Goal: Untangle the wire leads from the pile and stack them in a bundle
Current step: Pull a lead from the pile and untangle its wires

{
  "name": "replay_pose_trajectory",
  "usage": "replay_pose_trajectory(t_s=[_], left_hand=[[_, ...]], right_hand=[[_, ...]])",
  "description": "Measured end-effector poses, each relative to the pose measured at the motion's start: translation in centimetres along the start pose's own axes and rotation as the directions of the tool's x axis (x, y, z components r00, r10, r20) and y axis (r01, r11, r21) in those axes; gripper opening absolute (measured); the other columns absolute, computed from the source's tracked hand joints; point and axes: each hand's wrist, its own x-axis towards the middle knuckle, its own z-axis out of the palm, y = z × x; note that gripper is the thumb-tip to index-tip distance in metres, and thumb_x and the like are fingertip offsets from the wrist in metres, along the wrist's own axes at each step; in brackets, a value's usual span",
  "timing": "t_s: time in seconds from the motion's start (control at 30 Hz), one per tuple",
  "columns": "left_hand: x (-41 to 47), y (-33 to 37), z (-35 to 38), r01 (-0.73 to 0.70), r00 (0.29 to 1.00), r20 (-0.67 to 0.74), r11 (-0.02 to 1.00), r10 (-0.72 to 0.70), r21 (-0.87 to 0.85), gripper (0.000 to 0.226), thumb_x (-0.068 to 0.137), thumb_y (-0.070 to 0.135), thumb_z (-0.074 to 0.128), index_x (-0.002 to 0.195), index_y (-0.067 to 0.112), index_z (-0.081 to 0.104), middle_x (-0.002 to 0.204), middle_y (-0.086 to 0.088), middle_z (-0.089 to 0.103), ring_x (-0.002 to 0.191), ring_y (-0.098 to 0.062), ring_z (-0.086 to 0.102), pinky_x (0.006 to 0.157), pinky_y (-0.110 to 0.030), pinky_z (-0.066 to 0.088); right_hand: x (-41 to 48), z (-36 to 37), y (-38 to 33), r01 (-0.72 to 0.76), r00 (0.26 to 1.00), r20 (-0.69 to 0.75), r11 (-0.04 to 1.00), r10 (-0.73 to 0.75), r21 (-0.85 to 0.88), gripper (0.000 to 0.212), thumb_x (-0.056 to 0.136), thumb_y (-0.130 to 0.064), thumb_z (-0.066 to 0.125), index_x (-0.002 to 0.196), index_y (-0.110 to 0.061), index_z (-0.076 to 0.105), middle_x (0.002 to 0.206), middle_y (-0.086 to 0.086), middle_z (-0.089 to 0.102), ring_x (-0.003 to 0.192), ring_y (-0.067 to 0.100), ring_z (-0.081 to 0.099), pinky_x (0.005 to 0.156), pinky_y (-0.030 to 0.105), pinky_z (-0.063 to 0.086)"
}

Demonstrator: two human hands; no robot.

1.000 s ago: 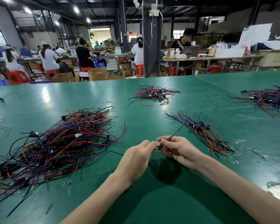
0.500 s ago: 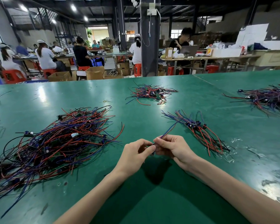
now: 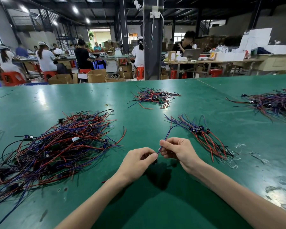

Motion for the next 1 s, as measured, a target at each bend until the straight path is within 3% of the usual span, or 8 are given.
replay_pose_trajectory(t_s=[0.17,0.4,0.6,0.77,0.93,1.0], left_hand=[[0.3,0.1,-0.1,0.027,0.999,-0.022,0.992,-0.030,-0.123,0.012,0.089,0.020,0.065,0.078,0.022,0.070,0.068,0.010,0.067,0.063,-0.002,0.057,0.069,-0.022,0.047],[0.3,-0.3,-0.1,0.089,0.996,0.005,0.954,-0.091,-0.285,0.007,0.084,0.009,0.070,0.078,0.012,0.073,0.064,0.003,0.069,0.058,-0.007,0.060,0.061,-0.018,0.047],[0.3,-0.2,-0.3,0.138,0.990,0.064,0.952,-0.125,-0.273,0.013,0.085,0.006,0.067,0.073,0.012,0.071,0.060,0.001,0.066,0.051,-0.010,0.056,0.049,-0.021,0.043],[0.4,-0.4,-0.7,0.181,0.982,0.113,0.939,-0.154,-0.294,0.013,0.087,0.006,0.064,0.075,0.009,0.070,0.059,-0.001,0.063,0.049,-0.013,0.054,0.045,-0.023,0.041],[0.8,-0.6,-1.1,0.104,0.993,0.073,0.981,-0.093,-0.164,0.015,0.086,0.008,0.066,0.074,0.016,0.071,0.063,0.001,0.068,0.056,-0.012,0.060,0.062,-0.031,0.053],[0.7,-0.7,-1.2,0.079,0.996,0.059,0.991,-0.073,-0.111,0.016,0.086,0.010,0.066,0.073,0.019,0.070,0.063,0.002,0.068,0.056,-0.011,0.061,0.062,-0.033,0.054]], right_hand=[[-0.2,0.3,0.3,0.002,1.000,0.028,1.000,-0.003,0.015,0.015,0.082,-0.006,0.069,0.069,-0.002,0.064,0.055,0.008,0.065,0.048,0.012,0.061,0.049,0.020,0.051],[-0.1,0.4,0.5,0.007,0.999,0.040,1.000,-0.007,0.007,0.012,0.080,-0.006,0.070,0.071,-0.003,0.064,0.059,0.007,0.067,0.050,0.010,0.061,0.051,0.020,0.051],[0.8,-0.8,-0.4,-0.021,0.996,-0.081,0.989,0.034,0.147,0.011,0.077,-0.004,0.072,0.073,0.000,0.062,0.058,0.009,0.065,0.048,0.013,0.060,0.048,0.020,0.051],[1.6,-2.1,-1.0,-0.008,0.977,-0.214,0.998,0.022,0.067,0.018,0.076,-0.002,0.075,0.071,-0.004,0.057,0.053,0.006,0.064,0.043,0.011,0.058,0.044,0.019,0.050],[2.0,-2.7,-1.3,-0.038,0.968,-0.244,0.996,0.057,0.085,0.020,0.079,-0.009,0.074,0.069,-0.005,0.057,0.053,0.006,0.065,0.044,0.012,0.059,0.044,0.019,0.050],[2.1,-2.8,-1.4,-0.066,0.970,-0.224,0.990,0.092,0.123,0.020,0.081,-0.010,0.071,0.068,-0.005,0.057,0.052,0.007,0.064,0.043,0.013,0.058,0.043,0.019,0.048]])
